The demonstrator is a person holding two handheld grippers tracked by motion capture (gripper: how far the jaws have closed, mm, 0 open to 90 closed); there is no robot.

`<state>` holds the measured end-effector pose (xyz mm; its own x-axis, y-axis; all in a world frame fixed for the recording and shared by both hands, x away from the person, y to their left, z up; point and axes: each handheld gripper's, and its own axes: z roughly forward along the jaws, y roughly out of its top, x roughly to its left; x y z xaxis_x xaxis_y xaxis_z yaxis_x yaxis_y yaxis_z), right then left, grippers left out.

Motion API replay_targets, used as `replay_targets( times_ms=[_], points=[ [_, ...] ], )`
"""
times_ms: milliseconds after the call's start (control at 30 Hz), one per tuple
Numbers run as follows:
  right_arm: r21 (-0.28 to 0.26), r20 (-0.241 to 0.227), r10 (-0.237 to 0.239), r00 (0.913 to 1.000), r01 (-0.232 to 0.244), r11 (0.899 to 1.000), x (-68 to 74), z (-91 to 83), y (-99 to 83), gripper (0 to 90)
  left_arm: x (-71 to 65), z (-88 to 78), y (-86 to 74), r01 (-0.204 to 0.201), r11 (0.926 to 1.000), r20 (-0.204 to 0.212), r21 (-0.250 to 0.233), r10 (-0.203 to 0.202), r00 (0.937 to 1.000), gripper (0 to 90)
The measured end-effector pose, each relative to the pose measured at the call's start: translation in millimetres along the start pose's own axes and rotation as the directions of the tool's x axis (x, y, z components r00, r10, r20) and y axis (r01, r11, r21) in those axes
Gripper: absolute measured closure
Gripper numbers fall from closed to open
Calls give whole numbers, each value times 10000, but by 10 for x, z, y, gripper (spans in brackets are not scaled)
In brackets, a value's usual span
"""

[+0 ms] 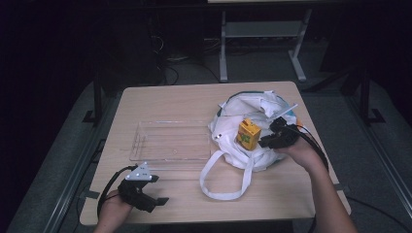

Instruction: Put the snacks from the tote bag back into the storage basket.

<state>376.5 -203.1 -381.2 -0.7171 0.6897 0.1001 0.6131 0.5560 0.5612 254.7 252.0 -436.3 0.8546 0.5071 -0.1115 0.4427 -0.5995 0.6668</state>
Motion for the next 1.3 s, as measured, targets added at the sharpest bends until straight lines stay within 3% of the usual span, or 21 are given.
replay_targets(
  times_ms=[233,500,933,1300],
  points=[
    [332,338,221,9992,-233,9992,21,-84,70,523,22,8,1,18,10000,2,70,-18,10000,129],
    [943,369,249,9990,-283,9951,10,-105,269,403,22,7,5,-40,10000,25,19,40,10000,129],
    [1167,293,178,9994,-211,9929,-13,-107,561,341,16,8,6,-38,10000,73,31,38,10000,128],
    [1645,372,90,9993,-150,9863,-3,60,801,323,21,-10,0,-45,10000,48,-7,45,10000,129]
  ],
)
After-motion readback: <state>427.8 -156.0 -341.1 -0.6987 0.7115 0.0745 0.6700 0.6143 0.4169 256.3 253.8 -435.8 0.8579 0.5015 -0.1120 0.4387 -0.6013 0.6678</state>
